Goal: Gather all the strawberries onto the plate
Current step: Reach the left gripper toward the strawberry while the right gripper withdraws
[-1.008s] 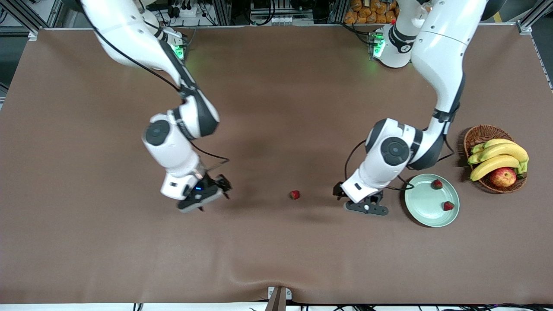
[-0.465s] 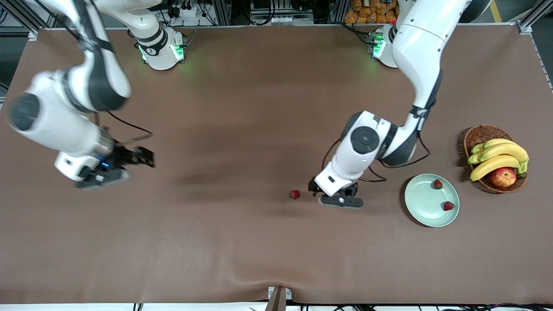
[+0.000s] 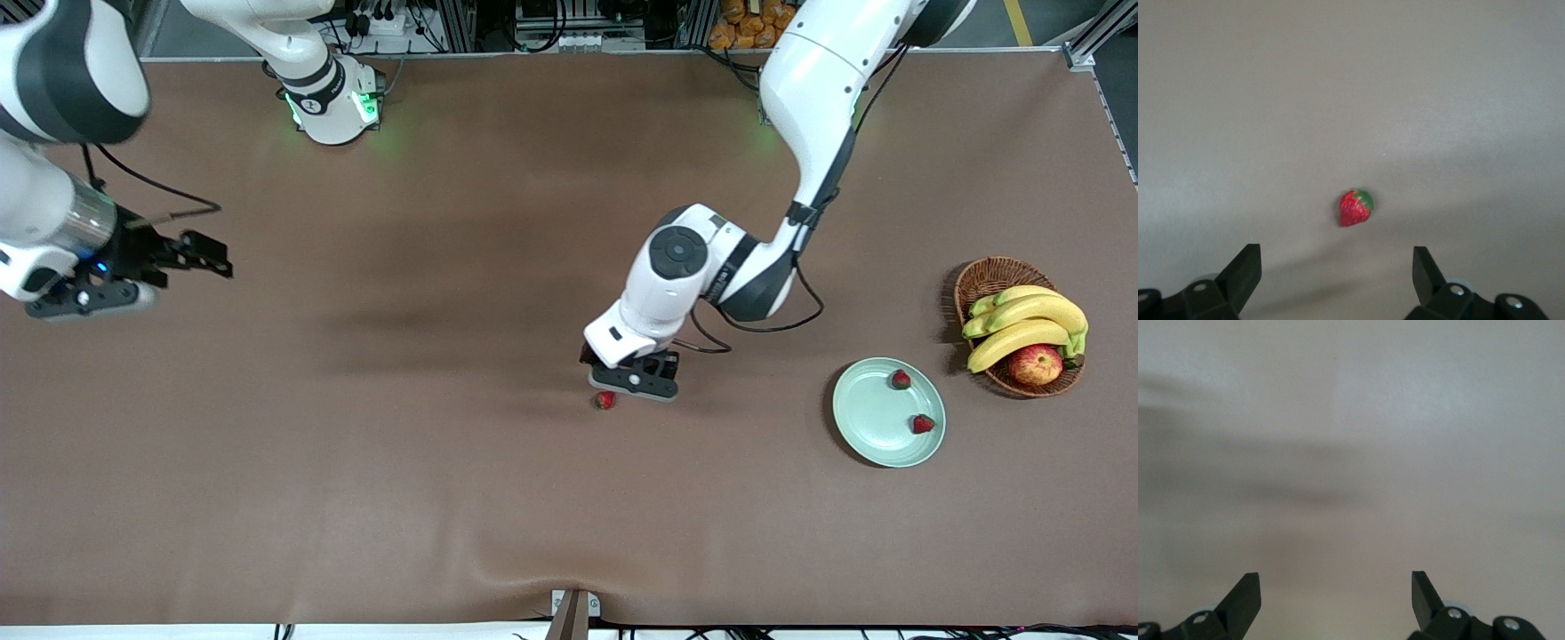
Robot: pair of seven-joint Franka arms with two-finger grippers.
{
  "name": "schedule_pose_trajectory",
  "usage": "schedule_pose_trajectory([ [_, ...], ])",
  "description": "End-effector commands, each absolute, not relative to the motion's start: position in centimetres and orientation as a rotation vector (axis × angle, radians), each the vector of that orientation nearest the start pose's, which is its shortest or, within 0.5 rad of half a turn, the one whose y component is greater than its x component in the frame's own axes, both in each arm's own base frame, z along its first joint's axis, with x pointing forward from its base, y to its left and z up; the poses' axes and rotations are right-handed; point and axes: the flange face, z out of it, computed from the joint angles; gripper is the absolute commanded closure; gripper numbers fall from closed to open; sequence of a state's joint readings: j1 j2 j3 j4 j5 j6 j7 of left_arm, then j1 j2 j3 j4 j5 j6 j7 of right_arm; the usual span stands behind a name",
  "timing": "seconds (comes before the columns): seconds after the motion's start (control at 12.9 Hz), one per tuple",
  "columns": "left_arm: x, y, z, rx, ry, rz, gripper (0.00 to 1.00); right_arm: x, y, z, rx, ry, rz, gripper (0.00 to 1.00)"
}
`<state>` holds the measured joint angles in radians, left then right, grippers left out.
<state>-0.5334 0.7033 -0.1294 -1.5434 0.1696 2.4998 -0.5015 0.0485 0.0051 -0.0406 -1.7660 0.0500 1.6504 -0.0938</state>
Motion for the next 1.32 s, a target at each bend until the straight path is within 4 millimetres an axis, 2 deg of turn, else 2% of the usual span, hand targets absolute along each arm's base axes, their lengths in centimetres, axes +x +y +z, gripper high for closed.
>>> schedule_pose_trajectory([
  [0.0,59.2,-44.0,24.1,-3.185,0.403,-0.480,0.00,53.4,-0.4,57.3,-3.109,-0.020,0.193,0.00],
  [0.16,59.5,-43.7,23.3,-3.190,0.411,-0.516,0.02,52.8,-0.6,57.9,-3.108,-0.011,0.219,0.00],
  [0.23,59.7,-43.5,22.7,-3.176,0.435,-0.537,0.07,52.6,-0.5,58.1,-3.107,-0.008,0.226,0.00],
  [0.31,59.8,-43.6,22.1,-3.166,0.466,-0.569,0.11,52.2,-0.8,59.1,-3.109,0.005,0.200,0.00],
  [0.47,59.8,-43.9,21.2,-3.189,0.474,-0.628,0.14,51.6,-0.5,60.1,-3.110,0.021,0.215,0.00],
  [0.7,59.9,-43.7,20.8,-3.193,0.469,-0.631,0.18,51.4,-0.9,62.0,-3.111,0.076,0.191,0.00],
  [0.93,59.8,-43.8,19.7,-3.205,0.483,-0.662,0.24,51.2,-1.1,63.8,-3.116,0.189,0.121,0.00],
  [1.09,59.3,-44.2,18.7,-3.207,0.491,-0.643,0.29,51.3,-1.4,64.8,-3.119,0.192,0.083,0.00],
  [1.24,59.4,-44.2,18.4,-3.211,0.495,-0.657,0.29,51.6,-2.1,66.0,-3.123,0.219,0.046,0.00],
])
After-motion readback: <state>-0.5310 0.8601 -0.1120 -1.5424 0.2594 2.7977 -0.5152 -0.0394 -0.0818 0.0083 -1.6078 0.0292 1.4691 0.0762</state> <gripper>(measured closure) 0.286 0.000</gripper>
